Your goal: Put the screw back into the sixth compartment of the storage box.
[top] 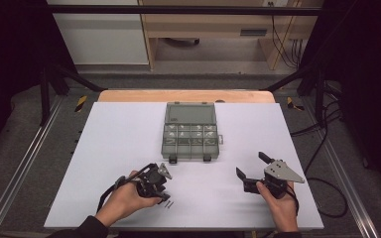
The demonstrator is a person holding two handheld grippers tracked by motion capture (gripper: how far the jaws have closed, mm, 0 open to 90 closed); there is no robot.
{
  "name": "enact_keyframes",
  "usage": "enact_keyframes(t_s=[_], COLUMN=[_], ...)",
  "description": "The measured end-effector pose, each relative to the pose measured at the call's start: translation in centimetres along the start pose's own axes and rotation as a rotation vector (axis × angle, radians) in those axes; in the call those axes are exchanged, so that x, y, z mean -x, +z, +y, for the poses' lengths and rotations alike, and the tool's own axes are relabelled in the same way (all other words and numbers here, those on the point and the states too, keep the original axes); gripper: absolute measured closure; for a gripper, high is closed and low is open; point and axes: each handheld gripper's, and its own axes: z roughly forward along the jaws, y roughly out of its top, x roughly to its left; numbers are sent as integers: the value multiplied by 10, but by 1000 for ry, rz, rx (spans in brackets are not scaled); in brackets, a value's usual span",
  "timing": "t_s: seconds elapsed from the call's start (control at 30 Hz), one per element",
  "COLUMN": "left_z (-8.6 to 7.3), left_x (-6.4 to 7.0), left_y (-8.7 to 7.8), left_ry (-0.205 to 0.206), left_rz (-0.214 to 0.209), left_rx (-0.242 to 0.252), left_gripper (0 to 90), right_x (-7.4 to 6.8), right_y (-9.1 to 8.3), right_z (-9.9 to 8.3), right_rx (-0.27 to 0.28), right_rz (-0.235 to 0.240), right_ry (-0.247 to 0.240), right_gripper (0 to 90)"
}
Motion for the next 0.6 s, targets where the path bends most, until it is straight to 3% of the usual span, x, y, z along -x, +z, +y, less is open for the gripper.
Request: enact_keyframes(t_s=[0.3,0.4,0.6], left_z=[1,1,-2], left_x=[2,2,4], left_y=[6,6,6], left_ry=[4,11,26], left_rz=[-5,8,38], left_rx=[-34,-51,-40], left_gripper=[720,758,871], right_x=[0,-1,-3], right_y=[1,2,3], right_z=[0,-1,0], right_rx=[-7,-12,-20], right_rz=[3,5,10], right_ry=[-3,2,-17], right_gripper=[47,47,48])
